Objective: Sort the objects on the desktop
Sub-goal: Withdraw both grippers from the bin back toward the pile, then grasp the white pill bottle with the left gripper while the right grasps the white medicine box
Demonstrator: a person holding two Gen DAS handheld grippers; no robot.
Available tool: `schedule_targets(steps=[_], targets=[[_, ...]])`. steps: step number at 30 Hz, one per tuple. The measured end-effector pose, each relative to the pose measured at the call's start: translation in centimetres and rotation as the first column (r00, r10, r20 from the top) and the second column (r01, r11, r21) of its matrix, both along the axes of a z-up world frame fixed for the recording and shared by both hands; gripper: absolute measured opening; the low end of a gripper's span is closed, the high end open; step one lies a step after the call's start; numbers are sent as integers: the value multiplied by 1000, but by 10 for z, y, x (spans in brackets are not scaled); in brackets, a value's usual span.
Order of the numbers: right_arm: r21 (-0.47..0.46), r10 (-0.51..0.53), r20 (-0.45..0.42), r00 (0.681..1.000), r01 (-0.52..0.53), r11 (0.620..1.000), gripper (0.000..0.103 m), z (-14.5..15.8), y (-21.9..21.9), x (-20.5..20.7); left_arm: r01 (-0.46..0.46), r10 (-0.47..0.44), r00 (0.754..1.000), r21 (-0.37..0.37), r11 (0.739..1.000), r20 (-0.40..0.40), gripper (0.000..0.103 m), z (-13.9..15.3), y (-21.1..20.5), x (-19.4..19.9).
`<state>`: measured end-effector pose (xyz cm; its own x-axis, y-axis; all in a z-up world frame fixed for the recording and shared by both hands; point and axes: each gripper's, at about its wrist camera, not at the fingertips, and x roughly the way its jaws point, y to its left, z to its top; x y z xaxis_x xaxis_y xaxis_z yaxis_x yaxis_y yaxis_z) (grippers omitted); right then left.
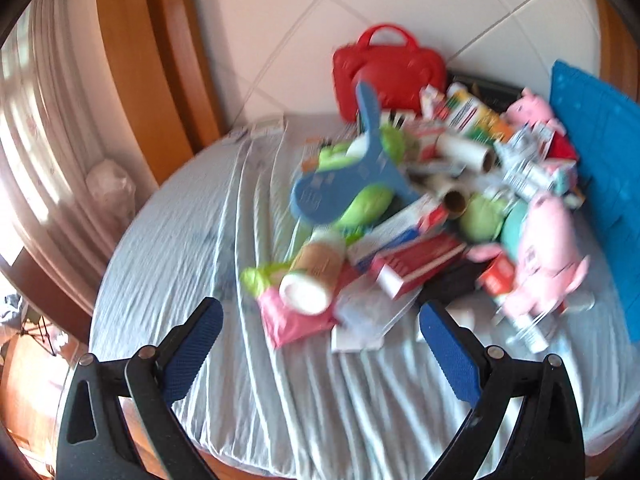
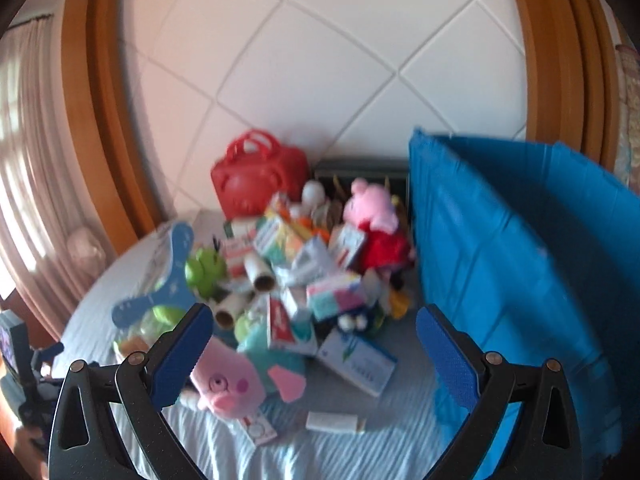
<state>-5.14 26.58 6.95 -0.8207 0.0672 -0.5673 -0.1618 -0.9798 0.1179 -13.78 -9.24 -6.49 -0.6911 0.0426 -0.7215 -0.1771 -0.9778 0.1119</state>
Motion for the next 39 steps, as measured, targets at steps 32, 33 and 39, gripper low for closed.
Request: schedule_targets(steps=[32, 33, 39], targets=[[14, -72, 492, 868, 74, 997, 103, -263, -5, -51, -17, 3, 981, 73, 997, 195, 52, -96, 17, -14], [15, -65, 491, 869, 66, 998, 103, -265, -5, -54, -17, 2, 981, 76, 997, 196, 52, -93, 15, -12], [83, -58, 456, 888, 23, 996, 74, -252, -17, -50, 17, -24, 992, 52, 998, 124, 52, -62, 21, 8]])
